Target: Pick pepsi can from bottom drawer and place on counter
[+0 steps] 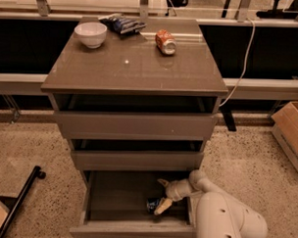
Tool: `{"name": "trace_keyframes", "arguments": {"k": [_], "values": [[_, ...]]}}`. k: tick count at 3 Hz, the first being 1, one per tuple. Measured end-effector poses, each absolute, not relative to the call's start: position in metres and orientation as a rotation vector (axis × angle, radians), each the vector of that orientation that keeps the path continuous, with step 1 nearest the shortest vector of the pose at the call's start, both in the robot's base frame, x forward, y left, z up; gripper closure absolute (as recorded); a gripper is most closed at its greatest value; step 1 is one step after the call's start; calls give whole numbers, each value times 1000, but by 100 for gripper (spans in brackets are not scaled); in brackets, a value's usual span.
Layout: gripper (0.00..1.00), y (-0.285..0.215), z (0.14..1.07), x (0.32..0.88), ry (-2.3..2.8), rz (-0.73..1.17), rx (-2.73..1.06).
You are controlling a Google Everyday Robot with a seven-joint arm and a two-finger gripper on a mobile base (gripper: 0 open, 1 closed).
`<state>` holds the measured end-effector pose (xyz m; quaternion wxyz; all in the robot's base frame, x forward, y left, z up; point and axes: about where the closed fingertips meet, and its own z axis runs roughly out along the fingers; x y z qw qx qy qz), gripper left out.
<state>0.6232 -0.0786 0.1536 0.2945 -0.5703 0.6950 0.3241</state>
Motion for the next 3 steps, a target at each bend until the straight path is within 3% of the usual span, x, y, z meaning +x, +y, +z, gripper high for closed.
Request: {"name": "trace_keyframes", "arguments": {"k": [3], "values": [[73, -80, 138, 580, 1916, 905, -1430]]}}
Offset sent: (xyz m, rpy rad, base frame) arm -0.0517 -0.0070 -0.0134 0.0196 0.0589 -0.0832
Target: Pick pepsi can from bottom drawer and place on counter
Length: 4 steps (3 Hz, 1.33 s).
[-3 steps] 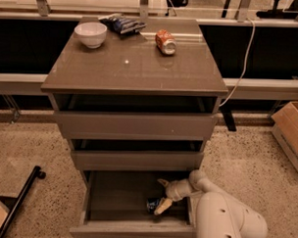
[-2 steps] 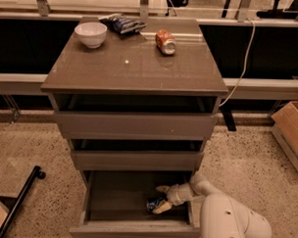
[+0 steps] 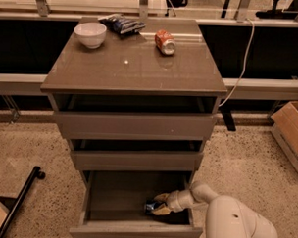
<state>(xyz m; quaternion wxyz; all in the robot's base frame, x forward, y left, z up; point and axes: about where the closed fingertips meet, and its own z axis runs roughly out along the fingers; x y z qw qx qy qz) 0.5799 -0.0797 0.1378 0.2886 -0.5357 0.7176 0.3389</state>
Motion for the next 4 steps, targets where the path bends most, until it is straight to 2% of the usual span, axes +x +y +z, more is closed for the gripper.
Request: {"name": "trace_keyframes", "arguments": {"k": [1, 2, 4], "values": [[96, -79, 154, 573, 1914, 909, -1434], [100, -87, 199, 568, 1874, 860, -1476], [100, -108, 387, 507, 1590, 824, -1616]]}}
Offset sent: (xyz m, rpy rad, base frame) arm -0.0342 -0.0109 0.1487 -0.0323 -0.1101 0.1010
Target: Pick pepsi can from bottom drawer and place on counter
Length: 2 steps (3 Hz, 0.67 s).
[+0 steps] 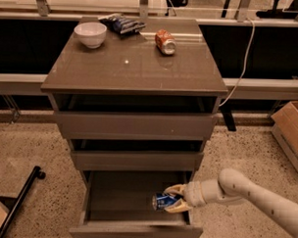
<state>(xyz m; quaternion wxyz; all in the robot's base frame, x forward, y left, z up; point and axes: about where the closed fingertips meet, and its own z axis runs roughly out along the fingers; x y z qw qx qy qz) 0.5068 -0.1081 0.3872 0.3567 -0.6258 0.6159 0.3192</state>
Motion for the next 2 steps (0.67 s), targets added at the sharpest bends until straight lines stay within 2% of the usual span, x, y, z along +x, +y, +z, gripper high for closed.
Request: {"name": "trace_keyframes", "arguments": {"k": [2], "values": [[100, -127, 533, 472, 1518, 677, -1703]]}}
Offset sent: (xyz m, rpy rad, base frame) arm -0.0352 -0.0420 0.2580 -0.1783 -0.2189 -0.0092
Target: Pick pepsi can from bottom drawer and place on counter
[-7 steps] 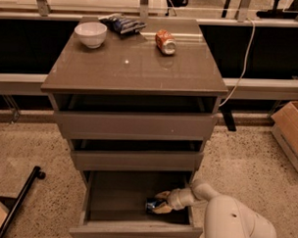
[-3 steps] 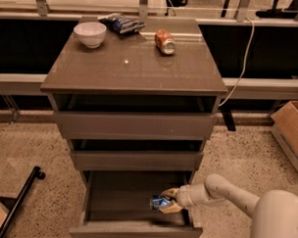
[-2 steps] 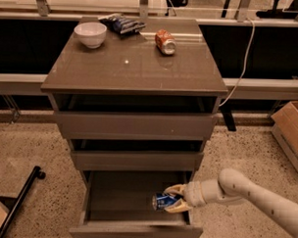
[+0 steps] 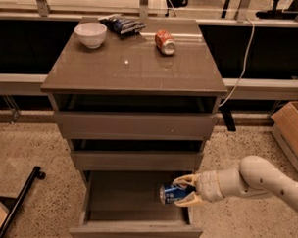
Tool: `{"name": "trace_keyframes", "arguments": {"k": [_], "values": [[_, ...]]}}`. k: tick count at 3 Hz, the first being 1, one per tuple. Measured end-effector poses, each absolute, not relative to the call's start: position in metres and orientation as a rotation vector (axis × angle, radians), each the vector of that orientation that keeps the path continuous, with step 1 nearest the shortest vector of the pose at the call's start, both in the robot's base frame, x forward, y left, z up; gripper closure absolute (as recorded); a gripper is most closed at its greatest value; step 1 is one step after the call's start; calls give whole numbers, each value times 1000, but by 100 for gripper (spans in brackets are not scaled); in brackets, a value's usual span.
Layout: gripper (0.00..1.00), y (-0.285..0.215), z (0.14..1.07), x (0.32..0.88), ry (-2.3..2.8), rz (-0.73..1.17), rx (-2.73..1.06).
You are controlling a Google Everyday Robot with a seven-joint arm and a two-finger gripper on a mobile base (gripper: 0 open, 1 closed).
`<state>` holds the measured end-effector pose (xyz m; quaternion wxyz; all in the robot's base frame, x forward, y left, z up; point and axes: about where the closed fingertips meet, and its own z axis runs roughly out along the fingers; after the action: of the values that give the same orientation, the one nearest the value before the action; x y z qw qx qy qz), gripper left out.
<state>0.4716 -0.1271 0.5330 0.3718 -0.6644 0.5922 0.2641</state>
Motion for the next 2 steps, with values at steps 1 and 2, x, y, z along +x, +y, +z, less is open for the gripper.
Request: {"name": "trace_keyframes", "arguments": {"k": [1, 2], "values": [[100, -123, 595, 464, 1506, 516, -1772], [100, -116, 673, 461, 1417, 265, -1860]]}}
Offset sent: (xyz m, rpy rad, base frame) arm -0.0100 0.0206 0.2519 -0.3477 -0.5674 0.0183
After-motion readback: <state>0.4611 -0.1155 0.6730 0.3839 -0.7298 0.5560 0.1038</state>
